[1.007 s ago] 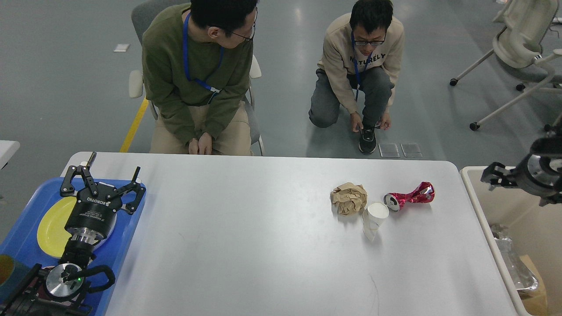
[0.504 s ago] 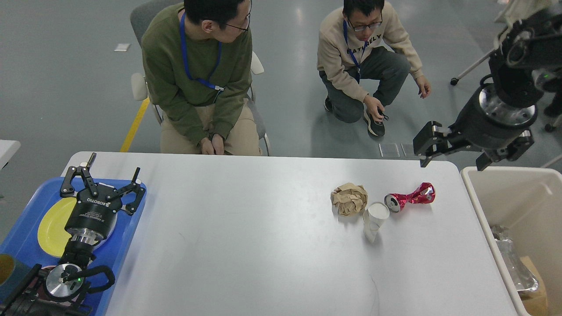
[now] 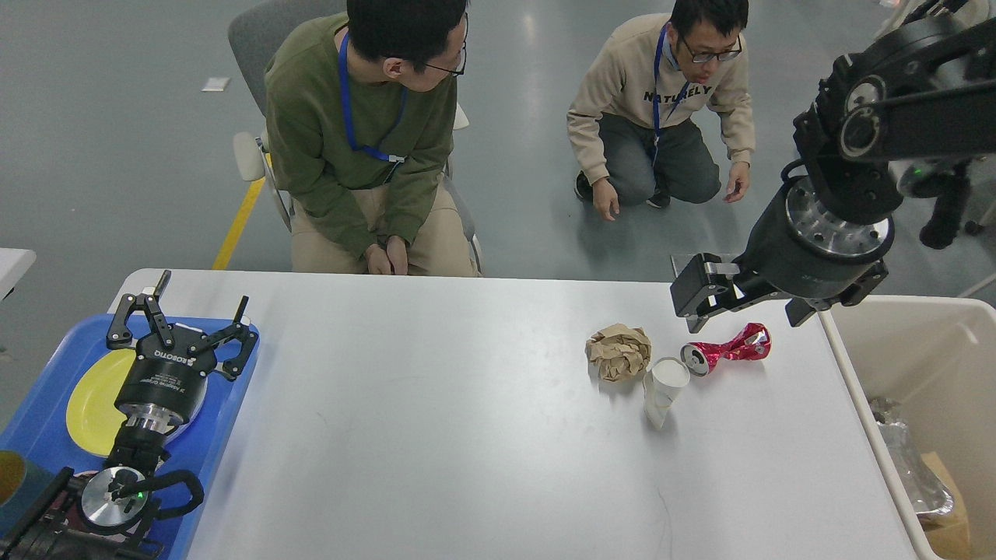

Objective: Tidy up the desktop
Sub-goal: 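Move the right gripper over the white paper cup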

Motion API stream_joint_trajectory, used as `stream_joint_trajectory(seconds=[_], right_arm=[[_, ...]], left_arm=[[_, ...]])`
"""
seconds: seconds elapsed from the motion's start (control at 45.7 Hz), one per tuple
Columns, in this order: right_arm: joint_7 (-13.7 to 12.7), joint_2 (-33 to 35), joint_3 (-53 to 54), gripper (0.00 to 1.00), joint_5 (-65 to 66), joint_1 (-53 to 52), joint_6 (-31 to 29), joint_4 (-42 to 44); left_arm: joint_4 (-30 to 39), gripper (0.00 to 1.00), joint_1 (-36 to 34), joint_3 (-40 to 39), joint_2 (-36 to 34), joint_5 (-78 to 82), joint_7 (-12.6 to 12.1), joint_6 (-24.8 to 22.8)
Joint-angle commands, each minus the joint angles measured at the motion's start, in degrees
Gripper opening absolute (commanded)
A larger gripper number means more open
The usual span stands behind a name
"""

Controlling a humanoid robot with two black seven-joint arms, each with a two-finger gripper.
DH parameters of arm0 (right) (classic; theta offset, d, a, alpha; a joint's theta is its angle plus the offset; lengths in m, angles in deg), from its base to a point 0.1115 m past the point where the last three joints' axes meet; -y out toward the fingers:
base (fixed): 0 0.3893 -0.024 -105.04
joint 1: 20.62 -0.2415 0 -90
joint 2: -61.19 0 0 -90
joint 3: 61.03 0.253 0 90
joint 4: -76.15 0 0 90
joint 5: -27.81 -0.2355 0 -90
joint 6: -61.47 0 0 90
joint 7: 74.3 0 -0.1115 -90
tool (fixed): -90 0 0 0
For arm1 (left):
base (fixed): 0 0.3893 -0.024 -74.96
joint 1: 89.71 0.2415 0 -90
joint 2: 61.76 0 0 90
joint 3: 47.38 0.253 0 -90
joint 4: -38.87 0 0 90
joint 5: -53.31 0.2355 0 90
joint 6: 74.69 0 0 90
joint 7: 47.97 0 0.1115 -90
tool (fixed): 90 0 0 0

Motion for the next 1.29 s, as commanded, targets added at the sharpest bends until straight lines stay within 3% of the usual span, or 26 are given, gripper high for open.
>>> stream_joint_trajectory(seconds=[0.0, 0.307, 0.832, 1.27], right_arm=[[0.01, -0.37, 0.51, 1.0, 0.2, 3.17, 1.82, 0.94], [-0.34, -1.51, 2.53, 1.0, 0.56, 23.55, 9.64, 16.92], [-0.34, -13.28, 5.96, 0.99, 0.56, 55.91, 12.54, 50.59], [-0.43, -15.57, 5.87, 0.99, 3.28, 64.26, 14.13, 58.42]], left_arm=[[0.0, 0.96, 0.05, -0.08, 0.01, 0.0, 0.0, 0.0], [0.0, 0.96, -0.04, 0.01, 0.01, 0.0, 0.0, -0.09], [0.0, 0.96, -0.04, 0.01, 0.01, 0.0, 0.0, -0.09], [0.0, 0.96, 0.05, 0.01, 0.01, 0.0, 0.0, -0.09]])
